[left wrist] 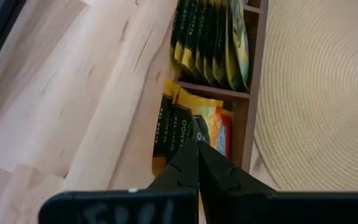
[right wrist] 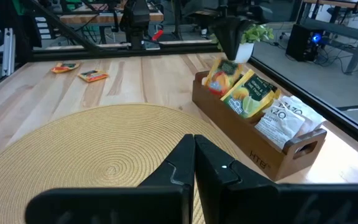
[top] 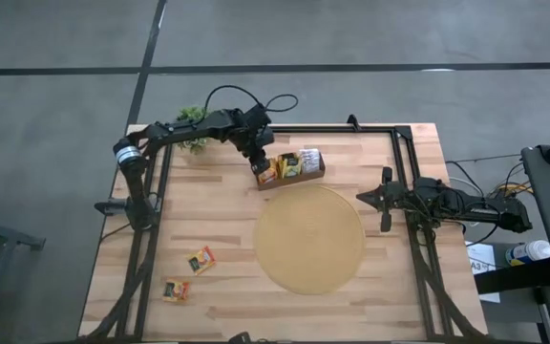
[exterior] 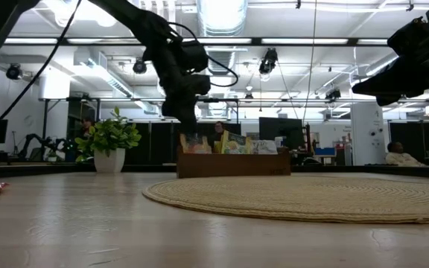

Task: Pick & Place Tea
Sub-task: Put the orange tea bag into the left section of the wooden organizer

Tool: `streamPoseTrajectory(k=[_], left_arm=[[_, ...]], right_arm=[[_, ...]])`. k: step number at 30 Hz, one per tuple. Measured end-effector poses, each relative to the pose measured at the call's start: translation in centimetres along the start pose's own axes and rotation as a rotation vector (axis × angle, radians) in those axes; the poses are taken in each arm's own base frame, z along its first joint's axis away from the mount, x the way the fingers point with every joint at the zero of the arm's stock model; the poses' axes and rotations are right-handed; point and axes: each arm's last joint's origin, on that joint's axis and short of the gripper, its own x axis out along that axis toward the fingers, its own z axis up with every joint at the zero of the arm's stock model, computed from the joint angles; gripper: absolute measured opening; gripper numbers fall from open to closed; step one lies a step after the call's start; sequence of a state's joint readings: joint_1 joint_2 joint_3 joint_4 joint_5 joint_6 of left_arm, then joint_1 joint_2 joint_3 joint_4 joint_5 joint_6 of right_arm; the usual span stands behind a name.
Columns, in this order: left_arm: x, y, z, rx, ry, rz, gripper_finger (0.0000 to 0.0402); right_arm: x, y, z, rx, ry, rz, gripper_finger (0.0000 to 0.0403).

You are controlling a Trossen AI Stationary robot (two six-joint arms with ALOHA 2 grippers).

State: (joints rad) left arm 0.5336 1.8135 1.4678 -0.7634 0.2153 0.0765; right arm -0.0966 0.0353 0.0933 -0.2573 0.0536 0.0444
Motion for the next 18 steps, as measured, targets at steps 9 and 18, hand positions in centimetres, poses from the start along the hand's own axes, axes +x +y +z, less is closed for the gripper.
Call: streamPoseTrajectory(k=[9, 18], left_arm=[[-0.1, -0.3, 1.3, 0.049, 0.009, 0.036, 0.0000], [-1.4, -0.6, 1.2, 0.038, 0.041, 0.050, 0.0000]], right_arm=[[0.0, 0.0, 0.0, 0.000, 0.000, 0.000, 0.0009], [0.0, 0.0, 0.0, 0.000, 0.000, 0.000, 0.0009]])
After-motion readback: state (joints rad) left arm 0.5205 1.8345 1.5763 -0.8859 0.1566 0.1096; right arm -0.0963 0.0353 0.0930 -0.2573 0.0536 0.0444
